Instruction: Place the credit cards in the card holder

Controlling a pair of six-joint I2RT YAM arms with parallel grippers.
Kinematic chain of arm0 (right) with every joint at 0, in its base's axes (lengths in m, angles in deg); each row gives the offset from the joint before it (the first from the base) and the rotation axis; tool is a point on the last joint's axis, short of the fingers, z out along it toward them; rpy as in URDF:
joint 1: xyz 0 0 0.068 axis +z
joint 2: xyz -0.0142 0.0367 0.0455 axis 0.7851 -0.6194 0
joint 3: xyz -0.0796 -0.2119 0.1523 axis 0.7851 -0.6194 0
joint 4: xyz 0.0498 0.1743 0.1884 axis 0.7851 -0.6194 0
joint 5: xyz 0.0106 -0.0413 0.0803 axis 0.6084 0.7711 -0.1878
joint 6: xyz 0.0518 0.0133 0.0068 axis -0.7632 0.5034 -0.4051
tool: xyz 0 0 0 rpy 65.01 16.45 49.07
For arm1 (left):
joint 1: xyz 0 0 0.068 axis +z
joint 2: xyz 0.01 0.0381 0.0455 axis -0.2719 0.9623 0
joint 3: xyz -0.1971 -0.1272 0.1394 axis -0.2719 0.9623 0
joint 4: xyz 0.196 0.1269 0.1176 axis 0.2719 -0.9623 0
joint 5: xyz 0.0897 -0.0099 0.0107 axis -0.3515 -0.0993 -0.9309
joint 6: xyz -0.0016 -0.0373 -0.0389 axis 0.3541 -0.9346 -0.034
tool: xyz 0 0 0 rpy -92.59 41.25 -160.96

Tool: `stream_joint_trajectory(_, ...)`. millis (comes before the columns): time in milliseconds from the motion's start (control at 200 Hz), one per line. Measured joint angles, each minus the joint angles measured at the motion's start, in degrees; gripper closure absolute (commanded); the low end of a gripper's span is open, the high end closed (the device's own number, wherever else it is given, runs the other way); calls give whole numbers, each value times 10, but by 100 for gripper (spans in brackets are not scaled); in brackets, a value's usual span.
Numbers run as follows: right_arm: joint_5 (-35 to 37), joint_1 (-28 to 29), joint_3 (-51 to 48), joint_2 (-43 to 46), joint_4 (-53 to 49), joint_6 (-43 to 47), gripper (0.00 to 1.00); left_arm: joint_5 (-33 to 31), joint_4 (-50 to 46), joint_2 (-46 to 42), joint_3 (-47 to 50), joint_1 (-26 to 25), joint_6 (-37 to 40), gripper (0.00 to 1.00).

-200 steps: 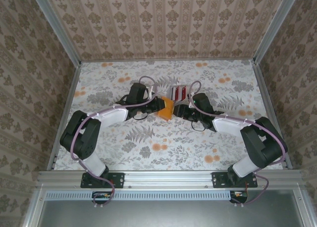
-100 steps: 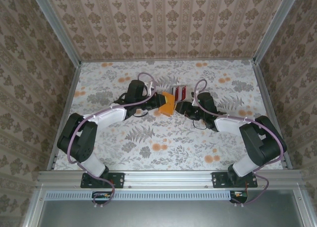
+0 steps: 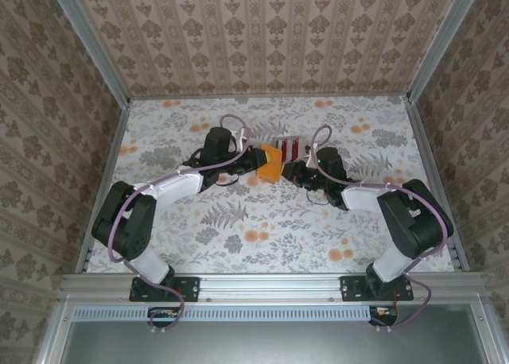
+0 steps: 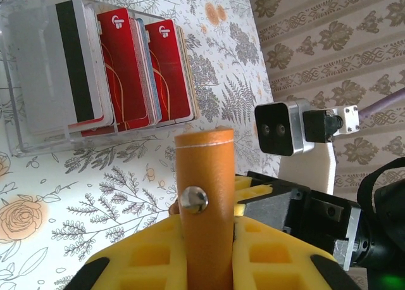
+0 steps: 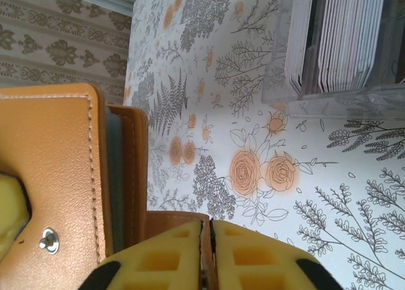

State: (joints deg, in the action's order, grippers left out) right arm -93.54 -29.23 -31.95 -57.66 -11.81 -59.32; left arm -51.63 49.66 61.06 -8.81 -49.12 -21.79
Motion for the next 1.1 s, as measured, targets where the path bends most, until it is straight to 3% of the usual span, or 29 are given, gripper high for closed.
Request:
stream_joint_trajectory(85,3,0,0,9,-17,10,95,-1,4,0,7,0,-2,82)
stream_joint_trajectory(180,9,0,0,28,-41,26,96,-4,9,0,17,0,-7,66)
stream_joint_trajectory(415,49,0,-5,82,-115,74,99,-25,23,0,52,0,-20,44)
stream_joint_trajectory(635,85,0,-8,102,-179,125,99,-63,-2,0,94,0,-20,39)
stream_joint_trajectory(1100,102,2,-10,106,-226,155,98,-87,-57,20,59,-27,10,38)
